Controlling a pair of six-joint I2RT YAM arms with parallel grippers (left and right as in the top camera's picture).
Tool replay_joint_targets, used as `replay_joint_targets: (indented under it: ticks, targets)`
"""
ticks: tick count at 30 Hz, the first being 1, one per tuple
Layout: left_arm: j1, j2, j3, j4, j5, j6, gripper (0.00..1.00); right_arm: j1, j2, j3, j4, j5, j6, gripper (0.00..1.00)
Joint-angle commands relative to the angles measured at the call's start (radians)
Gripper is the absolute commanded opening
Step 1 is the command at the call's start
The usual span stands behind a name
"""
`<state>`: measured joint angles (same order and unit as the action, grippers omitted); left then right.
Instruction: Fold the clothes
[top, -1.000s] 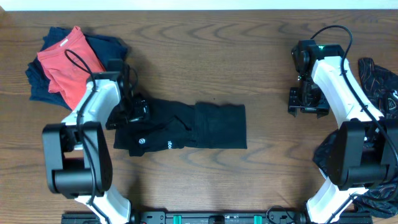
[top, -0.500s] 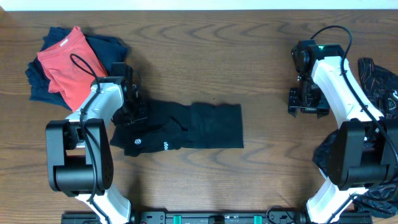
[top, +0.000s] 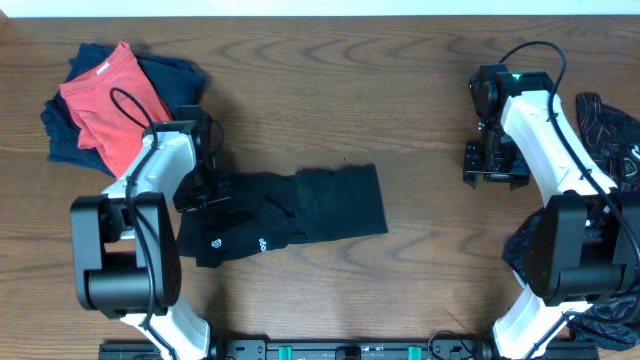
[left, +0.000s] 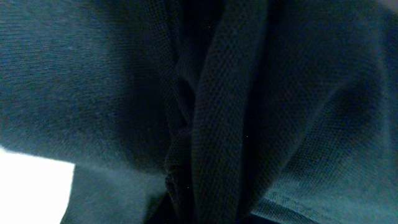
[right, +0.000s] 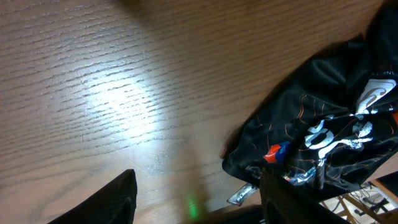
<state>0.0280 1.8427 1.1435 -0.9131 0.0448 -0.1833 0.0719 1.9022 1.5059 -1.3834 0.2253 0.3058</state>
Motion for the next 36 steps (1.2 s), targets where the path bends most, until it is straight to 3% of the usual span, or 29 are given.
replay_joint_targets:
  ticks: [1,3,4,5,6,7,11,20,28,36]
  targets:
    - [0.006,-0.039,0.018,-0.007,-0.031,-0.003,0.06,-0.010,-0.027,-0.002,0.000,0.011,-0.007,0.61]
    - [0.006,-0.038,0.018,-0.014,-0.031,-0.003,0.11,-0.009,-0.027,-0.002,0.000,0.011,-0.007,0.61]
    - [0.006,-0.038,0.018,-0.018,-0.031,-0.002,0.40,-0.009,-0.027,-0.002,0.000,0.011,-0.007,0.61]
    - [0.006,-0.038,0.018,-0.024,-0.032,-0.002,0.61,-0.009,-0.027,-0.002,0.000,0.011,-0.007,0.61]
    - [0.006,-0.038,0.018,-0.032,-0.035,-0.003,0.75,-0.010,-0.027,-0.002,0.000,0.011,-0.007,0.61]
    - [0.006,-0.038,0.018,-0.046,-0.043,-0.007,0.83,-0.010,-0.027,-0.002,0.000,0.011,-0.008,0.61]
    - [0.006,-0.038,0.018,-0.095,-0.135,-0.100,0.95,-0.010,-0.027,-0.002,0.003,0.011,-0.008,0.62]
    - [0.040,-0.038,-0.042,-0.007,-0.136,-0.111,0.99,-0.013,-0.027,-0.002,0.010,0.011,-0.015,0.63]
    - [0.063,-0.035,-0.174,0.159,-0.106,-0.110,0.95,-0.015,-0.027,-0.002,0.007,0.011,-0.019,0.63]
    - [0.063,-0.036,-0.197,0.166,-0.080,-0.083,0.20,-0.015,-0.027,-0.002,0.006,0.011,-0.019,0.63]
